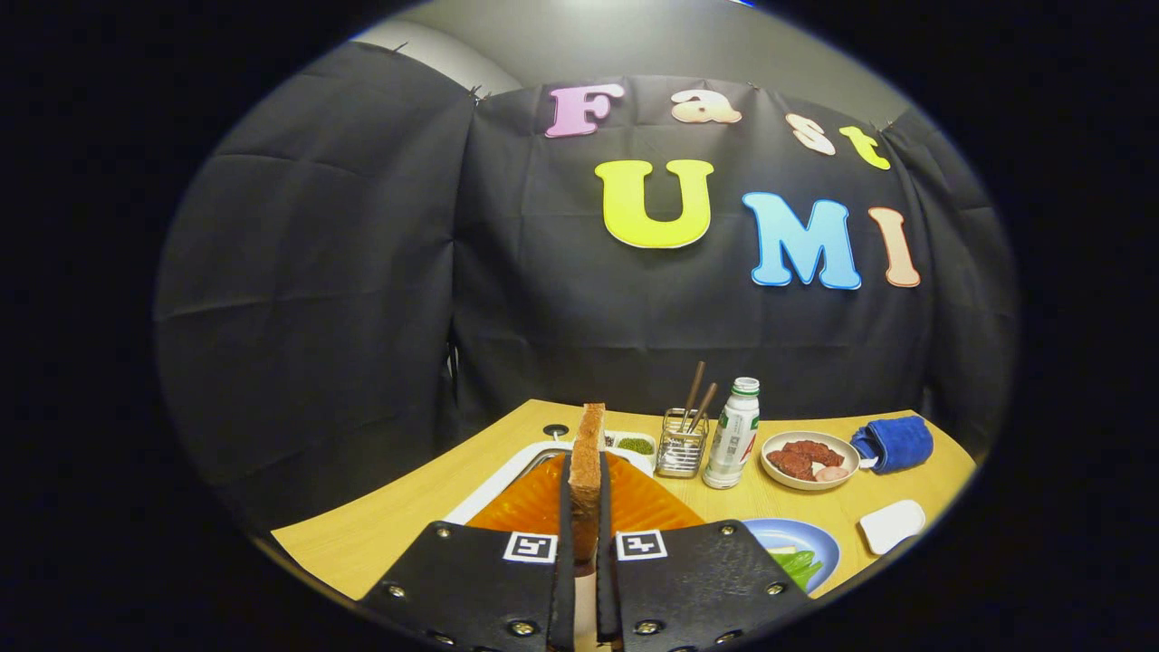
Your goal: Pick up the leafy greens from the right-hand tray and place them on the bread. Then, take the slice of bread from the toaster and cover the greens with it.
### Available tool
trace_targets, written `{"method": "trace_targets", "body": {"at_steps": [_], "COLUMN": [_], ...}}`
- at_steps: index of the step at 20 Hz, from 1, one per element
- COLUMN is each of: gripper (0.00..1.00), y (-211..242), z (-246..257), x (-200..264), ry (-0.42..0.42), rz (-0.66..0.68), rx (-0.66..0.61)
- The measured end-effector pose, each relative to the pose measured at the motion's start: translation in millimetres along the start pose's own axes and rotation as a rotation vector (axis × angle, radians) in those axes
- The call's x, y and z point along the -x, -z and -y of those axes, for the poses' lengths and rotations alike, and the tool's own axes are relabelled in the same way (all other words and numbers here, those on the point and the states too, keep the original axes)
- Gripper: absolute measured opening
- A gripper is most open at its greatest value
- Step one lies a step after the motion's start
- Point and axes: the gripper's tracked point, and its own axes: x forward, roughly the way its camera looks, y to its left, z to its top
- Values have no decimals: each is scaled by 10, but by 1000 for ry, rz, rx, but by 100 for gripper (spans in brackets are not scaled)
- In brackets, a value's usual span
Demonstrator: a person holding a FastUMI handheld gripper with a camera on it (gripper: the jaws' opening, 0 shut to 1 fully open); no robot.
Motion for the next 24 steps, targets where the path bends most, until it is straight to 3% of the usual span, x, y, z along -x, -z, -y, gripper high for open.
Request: {"method": "trace_targets", "body": {"at_steps": [7,10,24], "gripper": [9,10,10], "y": [-211,-164,736], "z": [283,553,1515], "x": [298,398,496], "ry": [-15,19,78], "rz": [35,34,-98], "rx": [-24,-7,-42]}}
